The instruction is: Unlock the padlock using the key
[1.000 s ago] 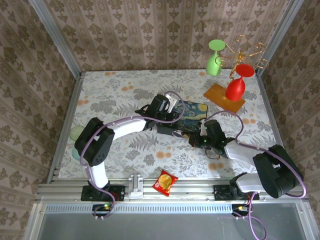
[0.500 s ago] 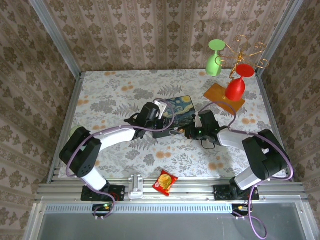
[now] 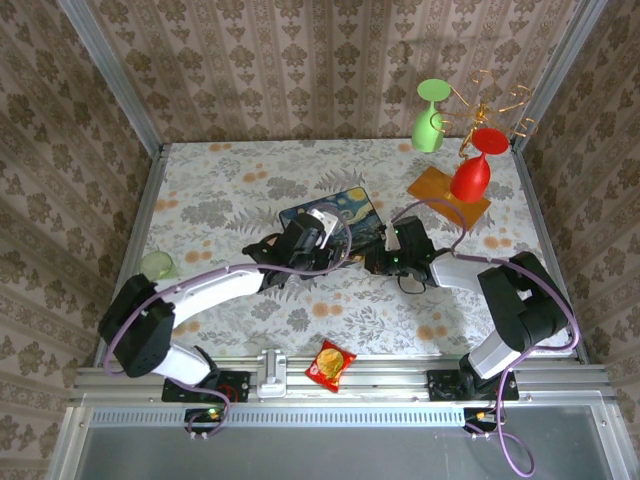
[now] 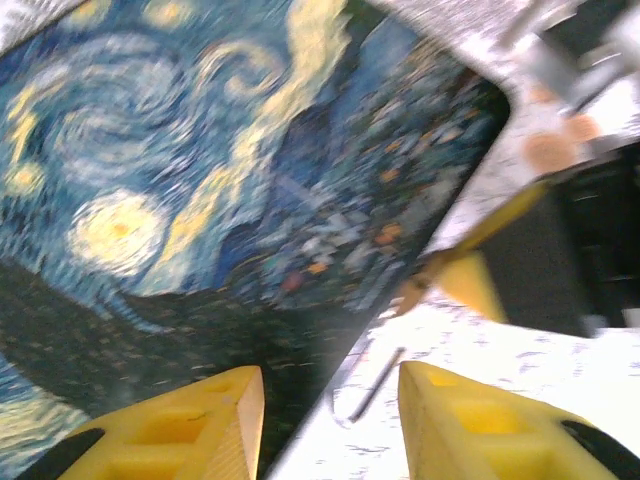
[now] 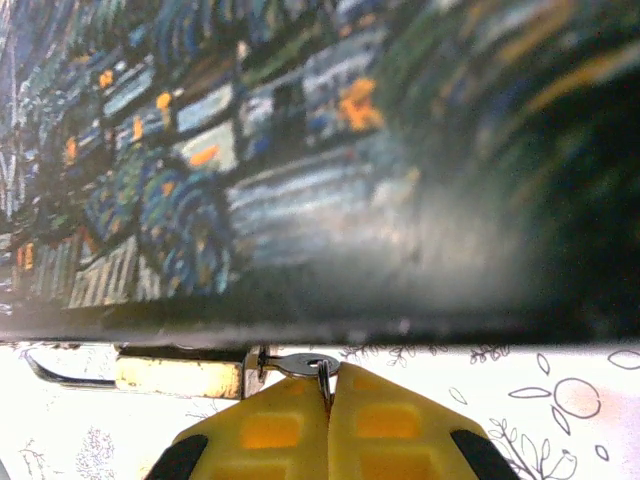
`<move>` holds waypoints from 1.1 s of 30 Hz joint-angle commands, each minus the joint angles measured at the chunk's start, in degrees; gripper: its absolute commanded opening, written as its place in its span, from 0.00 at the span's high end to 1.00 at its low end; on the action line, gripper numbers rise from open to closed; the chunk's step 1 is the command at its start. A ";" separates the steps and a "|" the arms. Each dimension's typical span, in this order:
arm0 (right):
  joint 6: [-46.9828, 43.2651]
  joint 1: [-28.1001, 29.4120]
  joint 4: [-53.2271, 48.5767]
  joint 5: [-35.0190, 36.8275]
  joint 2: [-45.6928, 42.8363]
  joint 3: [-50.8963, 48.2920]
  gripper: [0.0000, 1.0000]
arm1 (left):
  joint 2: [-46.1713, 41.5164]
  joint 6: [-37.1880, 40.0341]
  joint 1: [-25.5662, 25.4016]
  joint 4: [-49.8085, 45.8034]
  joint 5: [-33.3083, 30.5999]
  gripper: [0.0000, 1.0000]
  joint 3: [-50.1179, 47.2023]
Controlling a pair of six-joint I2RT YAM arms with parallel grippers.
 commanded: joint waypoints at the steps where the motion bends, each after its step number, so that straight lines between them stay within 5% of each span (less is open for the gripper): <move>1: 2.79 0.26 2.86 -0.11 -1.09 -1.78 1.00 | 0.02 -0.02 -0.97 -1.93 1.53 0.59 2.17; 12: 2.61 -0.44 1.78 0.30 -1.67 -1.94 1.00 | 14.25 1.66 1.61 -1.09 0.46 0.57 4.31; 33: 4.35 -2.14 -10.68 0.80 -6.25 -4.04 0.99 | 14.34 -3.35 6.23 4.58 5.71 0.60 -1.58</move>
